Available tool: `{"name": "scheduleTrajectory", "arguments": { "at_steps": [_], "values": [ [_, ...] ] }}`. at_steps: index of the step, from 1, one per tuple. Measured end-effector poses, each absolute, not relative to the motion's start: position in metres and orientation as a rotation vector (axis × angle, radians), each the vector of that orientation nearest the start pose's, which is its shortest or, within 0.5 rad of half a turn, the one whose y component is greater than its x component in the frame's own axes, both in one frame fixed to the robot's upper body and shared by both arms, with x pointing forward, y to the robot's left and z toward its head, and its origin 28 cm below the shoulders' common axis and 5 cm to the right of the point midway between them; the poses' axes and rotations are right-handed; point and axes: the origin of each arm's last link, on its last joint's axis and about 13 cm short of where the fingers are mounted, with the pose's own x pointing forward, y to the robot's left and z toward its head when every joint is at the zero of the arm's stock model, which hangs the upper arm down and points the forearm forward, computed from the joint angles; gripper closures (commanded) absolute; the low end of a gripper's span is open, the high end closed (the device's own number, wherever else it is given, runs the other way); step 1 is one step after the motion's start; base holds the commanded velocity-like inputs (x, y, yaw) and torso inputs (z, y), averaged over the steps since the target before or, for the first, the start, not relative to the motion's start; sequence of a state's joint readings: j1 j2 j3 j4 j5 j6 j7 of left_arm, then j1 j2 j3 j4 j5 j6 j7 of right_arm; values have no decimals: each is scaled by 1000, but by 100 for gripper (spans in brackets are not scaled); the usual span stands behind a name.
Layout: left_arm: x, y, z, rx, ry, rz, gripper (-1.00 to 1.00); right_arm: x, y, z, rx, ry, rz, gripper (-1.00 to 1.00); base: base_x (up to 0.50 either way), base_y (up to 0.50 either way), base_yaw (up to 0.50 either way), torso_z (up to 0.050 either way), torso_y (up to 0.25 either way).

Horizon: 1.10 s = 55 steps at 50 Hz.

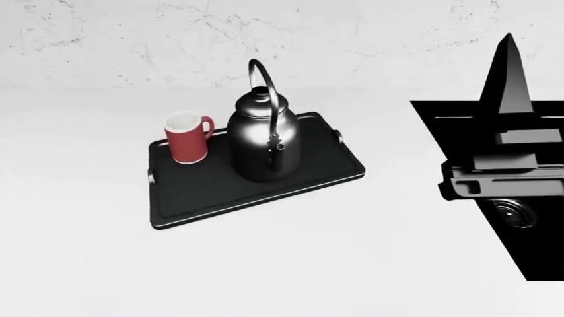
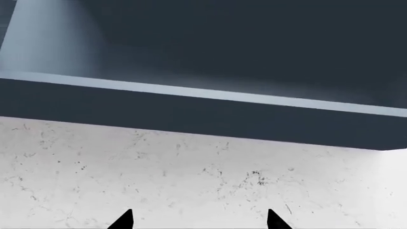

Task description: Pick the kettle from the counter and place it on the tray. Then pick the mug from the cabinet and place it on the tray. Then close the cabinet doors.

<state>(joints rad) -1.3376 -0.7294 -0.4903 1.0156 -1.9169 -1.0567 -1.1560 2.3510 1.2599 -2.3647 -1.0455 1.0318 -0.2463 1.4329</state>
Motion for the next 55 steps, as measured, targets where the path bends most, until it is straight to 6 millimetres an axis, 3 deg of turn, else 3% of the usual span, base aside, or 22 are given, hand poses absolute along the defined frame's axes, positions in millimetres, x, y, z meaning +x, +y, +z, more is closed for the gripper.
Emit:
{"name": "scheduleTrajectory", "arguments": {
  "at_steps": [15, 23, 31, 39, 47, 55],
  "values": [
    [104, 254, 361, -77, -1001, -15, -100, 131, -123, 284, -90, -592, -43, -100, 0, 108, 0, 0, 0],
    [106, 262, 381, -89, -1012, 81, -100, 131, -124, 284, -88, -581, -54, -100, 0, 0, 0, 0, 0],
    [106, 268, 422, -98, -1048, 157, -100, 131, -124, 282, -90, -572, -59, -100, 0, 0, 0, 0, 0],
    [113, 266, 476, -124, -1056, 147, -100, 131, -125, 281, -94, -570, -60, -100, 0, 0, 0, 0, 0],
    [127, 250, 528, -127, -1011, 58, -100, 130, -127, 278, -98, -564, -53, -100, 0, 0, 0, 0, 0],
    [140, 228, 563, -53, -984, 45, -100, 130, -128, 275, -99, -557, -41, -100, 0, 0, 0, 0, 0]
  ]
}}
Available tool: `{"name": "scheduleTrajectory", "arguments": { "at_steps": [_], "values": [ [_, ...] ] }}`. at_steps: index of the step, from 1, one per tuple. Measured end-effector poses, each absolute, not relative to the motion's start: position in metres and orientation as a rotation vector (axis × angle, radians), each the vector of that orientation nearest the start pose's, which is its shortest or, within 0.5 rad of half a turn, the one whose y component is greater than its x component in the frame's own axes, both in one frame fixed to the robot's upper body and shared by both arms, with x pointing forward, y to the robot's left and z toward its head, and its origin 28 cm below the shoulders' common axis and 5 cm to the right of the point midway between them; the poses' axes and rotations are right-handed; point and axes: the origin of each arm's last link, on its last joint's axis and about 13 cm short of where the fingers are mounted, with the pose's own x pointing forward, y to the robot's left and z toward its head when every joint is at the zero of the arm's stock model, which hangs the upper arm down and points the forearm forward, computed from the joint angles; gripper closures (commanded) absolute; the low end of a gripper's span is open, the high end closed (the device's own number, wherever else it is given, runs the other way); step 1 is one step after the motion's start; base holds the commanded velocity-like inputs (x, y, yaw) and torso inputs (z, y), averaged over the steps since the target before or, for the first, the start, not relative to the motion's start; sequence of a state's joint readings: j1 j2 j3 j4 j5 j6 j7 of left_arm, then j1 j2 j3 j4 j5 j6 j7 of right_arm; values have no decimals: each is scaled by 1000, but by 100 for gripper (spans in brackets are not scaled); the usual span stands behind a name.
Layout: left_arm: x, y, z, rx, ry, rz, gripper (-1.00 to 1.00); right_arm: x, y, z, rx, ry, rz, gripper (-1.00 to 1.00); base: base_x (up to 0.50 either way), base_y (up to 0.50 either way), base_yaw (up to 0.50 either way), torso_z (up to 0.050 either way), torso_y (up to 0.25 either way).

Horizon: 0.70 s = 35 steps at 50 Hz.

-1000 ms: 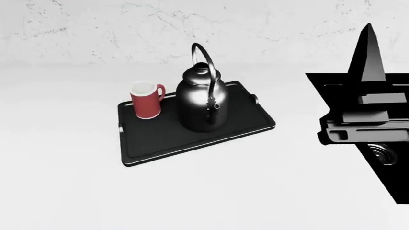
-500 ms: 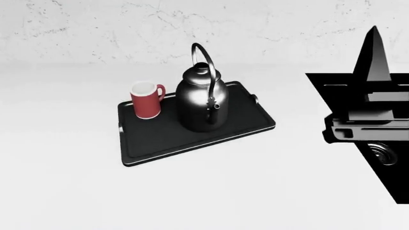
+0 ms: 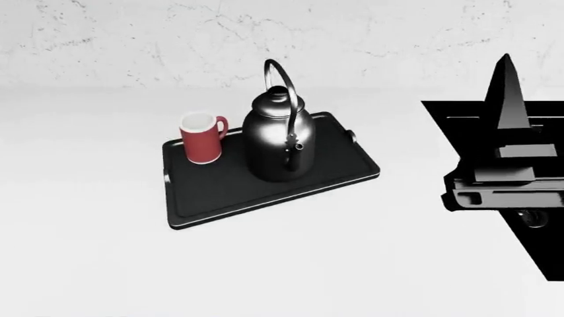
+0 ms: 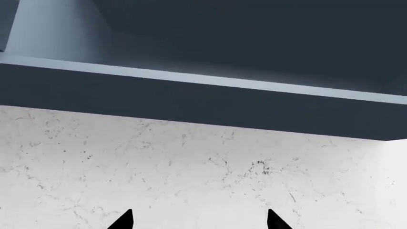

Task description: Pick the kettle from the counter and place it on the tray. Then pick the mug from the cabinet and place it on the tray. Then close the cabinet doors.

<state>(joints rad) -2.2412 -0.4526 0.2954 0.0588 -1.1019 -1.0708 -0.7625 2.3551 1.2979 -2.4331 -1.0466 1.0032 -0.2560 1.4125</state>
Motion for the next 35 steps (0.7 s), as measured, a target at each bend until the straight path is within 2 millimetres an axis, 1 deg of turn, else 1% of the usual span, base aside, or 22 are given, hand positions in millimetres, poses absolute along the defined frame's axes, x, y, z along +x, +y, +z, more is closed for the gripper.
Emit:
{"name": "scheduleTrajectory", "arguments": {
  "at_steps": [7, 12, 15, 20, 25, 35],
  "values": [
    [151, 207, 585, 22, -999, 34, -100, 129, -129, 273, -98, -558, -33, -100, 0, 0, 0, 0, 0],
    [158, 197, 600, 7, -998, -29, -100, 128, -131, 272, -97, -559, -30, -100, 0, 0, 0, 0, 0],
    [161, 193, 605, -20, -978, -85, -100, 128, -132, 271, -97, -559, -28, -100, 0, 0, 0, 3, 0],
    [168, 186, 609, -69, -925, -173, -100, 128, -133, 270, -98, -562, -27, -100, 0, 0, 0, 0, 0],
    [170, 180, 611, -97, -889, -226, -100, 127, -134, 269, -101, -568, -26, -100, 0, 0, 0, 0, 0],
    [169, 165, 609, -70, -842, -303, -100, 127, -135, 268, -110, -591, -26, -100, 0, 0, 0, 0, 0]
  ]
}}
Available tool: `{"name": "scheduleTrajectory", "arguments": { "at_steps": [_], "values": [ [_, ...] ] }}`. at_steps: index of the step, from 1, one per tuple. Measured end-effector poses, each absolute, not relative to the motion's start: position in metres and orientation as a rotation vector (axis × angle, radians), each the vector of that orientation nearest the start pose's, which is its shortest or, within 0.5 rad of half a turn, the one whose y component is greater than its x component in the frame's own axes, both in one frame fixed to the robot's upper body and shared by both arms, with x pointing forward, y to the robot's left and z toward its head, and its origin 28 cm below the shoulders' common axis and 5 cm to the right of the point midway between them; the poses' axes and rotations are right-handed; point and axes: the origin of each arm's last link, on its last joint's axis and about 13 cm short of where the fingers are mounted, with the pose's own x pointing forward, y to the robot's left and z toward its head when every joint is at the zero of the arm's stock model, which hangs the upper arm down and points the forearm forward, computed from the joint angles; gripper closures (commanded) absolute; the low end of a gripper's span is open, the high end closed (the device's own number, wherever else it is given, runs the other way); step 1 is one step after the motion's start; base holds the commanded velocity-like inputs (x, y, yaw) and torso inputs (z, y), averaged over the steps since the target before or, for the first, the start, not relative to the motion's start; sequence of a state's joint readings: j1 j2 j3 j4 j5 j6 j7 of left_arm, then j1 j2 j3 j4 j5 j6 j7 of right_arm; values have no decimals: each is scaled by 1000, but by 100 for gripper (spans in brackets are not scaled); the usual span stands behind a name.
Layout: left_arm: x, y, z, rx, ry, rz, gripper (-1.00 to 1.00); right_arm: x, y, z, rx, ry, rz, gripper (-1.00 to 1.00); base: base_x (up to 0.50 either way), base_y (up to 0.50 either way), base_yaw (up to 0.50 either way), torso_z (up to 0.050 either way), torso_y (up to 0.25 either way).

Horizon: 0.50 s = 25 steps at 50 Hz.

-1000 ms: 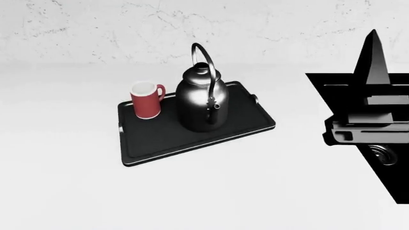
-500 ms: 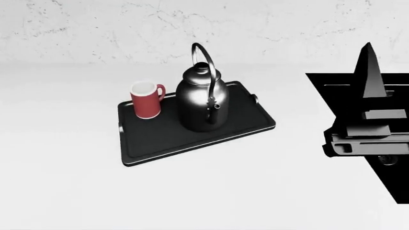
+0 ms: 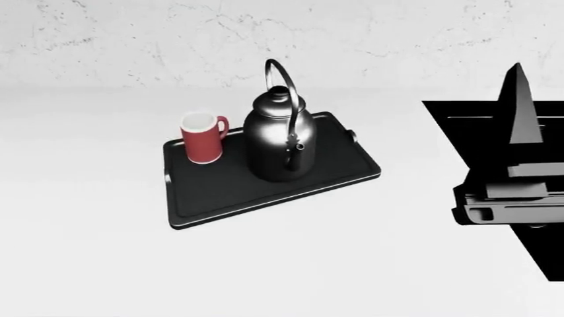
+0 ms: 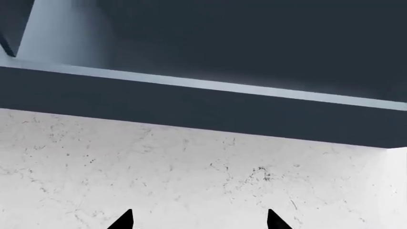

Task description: Pick the kettle from the counter and place it on the tray. Then pick the mug from the cabinet and place it on the tray. Then close the cabinet doors.

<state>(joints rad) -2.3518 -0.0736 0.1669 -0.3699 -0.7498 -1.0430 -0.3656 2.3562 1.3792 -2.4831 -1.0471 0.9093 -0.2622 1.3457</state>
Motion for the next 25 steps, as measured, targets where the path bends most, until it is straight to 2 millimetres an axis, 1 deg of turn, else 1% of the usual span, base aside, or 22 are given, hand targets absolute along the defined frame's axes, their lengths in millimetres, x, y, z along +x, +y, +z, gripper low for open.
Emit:
{"name": "scheduleTrajectory", "arguments": {
  "at_steps": [11, 25],
  "values": [
    [175, 153, 607, -9, -803, -329, -100, 127, -136, 266, -122, -615, -24, -100, 0, 0, 0, 0, 0],
    [197, 129, 594, 160, -687, -369, -100, 126, -135, 262, -128, -625, -17, -100, 0, 0, 0, 0, 0]
  ]
}}
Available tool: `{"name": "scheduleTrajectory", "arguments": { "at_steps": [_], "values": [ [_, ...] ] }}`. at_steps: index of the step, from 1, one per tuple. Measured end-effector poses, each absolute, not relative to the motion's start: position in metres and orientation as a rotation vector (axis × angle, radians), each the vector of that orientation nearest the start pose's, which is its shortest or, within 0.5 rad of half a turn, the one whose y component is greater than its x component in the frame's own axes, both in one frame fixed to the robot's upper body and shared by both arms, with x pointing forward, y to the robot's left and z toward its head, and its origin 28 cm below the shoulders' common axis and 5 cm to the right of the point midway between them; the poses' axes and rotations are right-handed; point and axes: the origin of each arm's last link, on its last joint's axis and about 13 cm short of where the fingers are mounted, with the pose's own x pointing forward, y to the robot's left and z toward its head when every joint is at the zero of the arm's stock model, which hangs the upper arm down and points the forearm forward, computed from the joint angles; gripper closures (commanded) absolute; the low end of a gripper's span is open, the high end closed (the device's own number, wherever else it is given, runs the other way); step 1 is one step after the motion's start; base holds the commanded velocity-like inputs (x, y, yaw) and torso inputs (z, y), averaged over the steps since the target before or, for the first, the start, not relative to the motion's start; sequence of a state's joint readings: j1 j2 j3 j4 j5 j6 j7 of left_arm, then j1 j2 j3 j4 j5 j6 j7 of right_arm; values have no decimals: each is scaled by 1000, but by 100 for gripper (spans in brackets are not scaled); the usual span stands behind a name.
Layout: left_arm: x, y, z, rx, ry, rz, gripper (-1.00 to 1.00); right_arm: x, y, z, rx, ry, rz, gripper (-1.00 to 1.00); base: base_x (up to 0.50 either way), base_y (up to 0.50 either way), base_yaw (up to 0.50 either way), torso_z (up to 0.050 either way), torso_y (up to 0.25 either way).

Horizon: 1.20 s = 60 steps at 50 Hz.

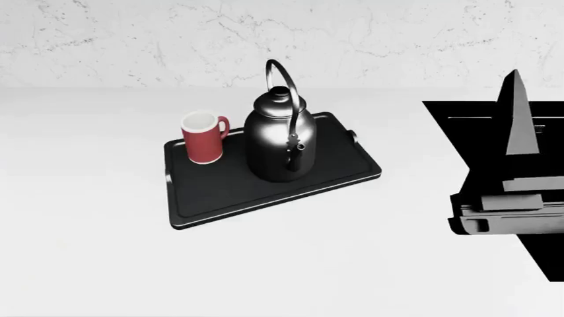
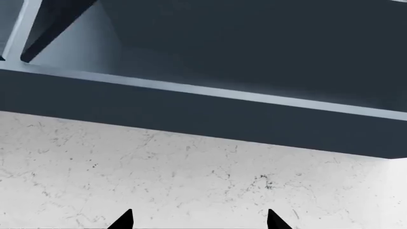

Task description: Pick the kettle from the counter and place it on the tray. Then pick the mug from the cabinet and place it on the tray. Then close the cabinet doors.

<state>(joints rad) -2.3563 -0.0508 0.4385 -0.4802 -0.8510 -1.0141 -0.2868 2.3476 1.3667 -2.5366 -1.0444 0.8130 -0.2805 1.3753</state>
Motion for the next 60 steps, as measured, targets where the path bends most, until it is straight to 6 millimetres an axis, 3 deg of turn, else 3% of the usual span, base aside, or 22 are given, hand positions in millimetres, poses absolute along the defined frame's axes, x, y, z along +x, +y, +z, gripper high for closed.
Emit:
{"name": "scheduleTrajectory", "arguments": {
  "at_steps": [30, 49, 60],
  "values": [
    [257, 93, 557, 545, -553, -226, -100, 124, -134, 253, -131, -611, -4, -100, 0, 0, 0, 0, 0],
    [306, 94, 516, 668, -439, -113, -100, 121, -133, 248, -127, -592, -5, -100, 0, 0, 0, 0, 0],
    [308, 90, 510, 717, -472, -91, -100, 121, -133, 246, -125, -581, -8, -100, 0, 0, 0, 0, 0]
  ]
}}
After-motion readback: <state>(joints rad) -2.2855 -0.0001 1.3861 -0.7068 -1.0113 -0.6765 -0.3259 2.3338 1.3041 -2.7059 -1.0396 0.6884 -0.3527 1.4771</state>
